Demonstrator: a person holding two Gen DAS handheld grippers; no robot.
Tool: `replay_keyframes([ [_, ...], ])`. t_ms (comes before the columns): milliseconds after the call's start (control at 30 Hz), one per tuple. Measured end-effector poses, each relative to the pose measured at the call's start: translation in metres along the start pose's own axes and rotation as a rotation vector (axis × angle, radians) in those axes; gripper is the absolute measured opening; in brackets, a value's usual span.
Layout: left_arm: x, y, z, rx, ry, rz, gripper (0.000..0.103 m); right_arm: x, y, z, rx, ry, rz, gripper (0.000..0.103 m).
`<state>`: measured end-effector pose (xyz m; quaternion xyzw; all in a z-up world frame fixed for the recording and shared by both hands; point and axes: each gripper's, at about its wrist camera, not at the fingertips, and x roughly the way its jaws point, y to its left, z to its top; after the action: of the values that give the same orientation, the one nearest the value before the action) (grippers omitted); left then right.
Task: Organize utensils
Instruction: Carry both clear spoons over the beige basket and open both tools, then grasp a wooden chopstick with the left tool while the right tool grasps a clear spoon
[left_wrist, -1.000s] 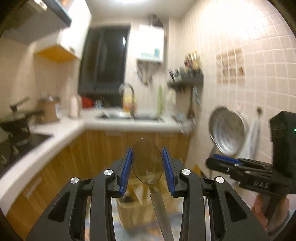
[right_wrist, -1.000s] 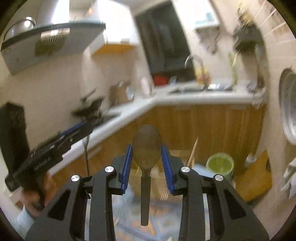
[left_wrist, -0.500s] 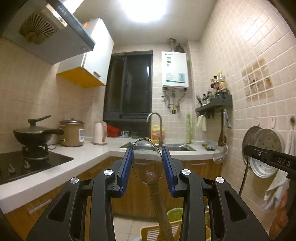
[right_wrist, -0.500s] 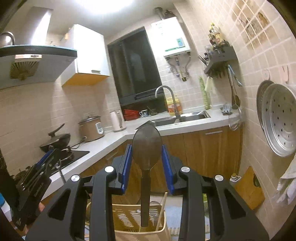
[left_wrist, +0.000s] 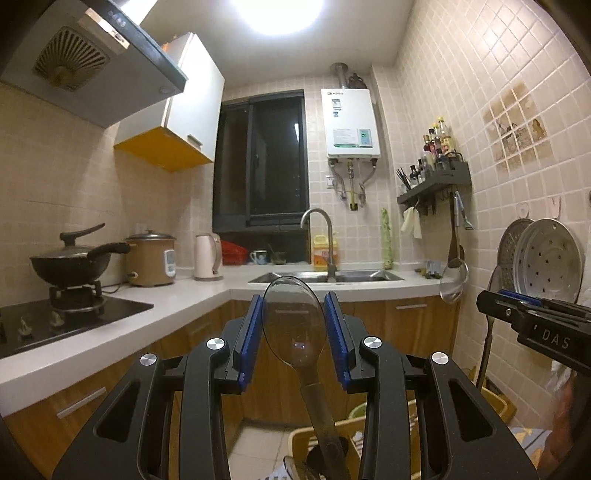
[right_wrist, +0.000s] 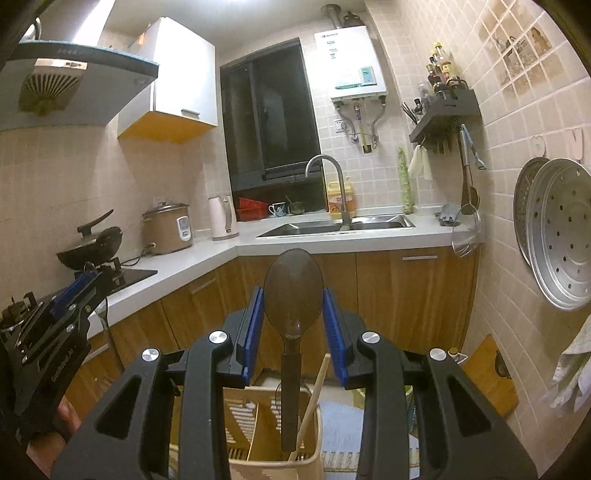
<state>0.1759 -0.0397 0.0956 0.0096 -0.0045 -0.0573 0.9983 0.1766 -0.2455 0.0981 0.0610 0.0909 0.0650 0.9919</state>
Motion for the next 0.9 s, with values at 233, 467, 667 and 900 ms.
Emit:
replay_keyframes([
  [233, -0.029, 0.005, 0.011, 0.041, -0.022, -0.006, 0.046, -0.027, -0.001, 0.002, 0.003, 0.064, 0.061, 0.063],
  [467, -0.080, 0.026, 0.056, -0.033, -0.006, -0.047, 0.055, -0.076, 0.003, 0.021, 0.012, 0.161, 0.059, 0.063],
  [667, -0.117, 0.033, 0.072, 0.012, 0.126, -0.142, 0.070, -0.094, 0.010, 0.007, 0.004, 0.426, 0.039, 0.063],
  [900, -0.138, 0.023, 0.010, 0.172, 0.382, -0.148, 0.071, -0.082, 0.016, -0.073, 0.039, 0.860, 0.043, 0.063],
])
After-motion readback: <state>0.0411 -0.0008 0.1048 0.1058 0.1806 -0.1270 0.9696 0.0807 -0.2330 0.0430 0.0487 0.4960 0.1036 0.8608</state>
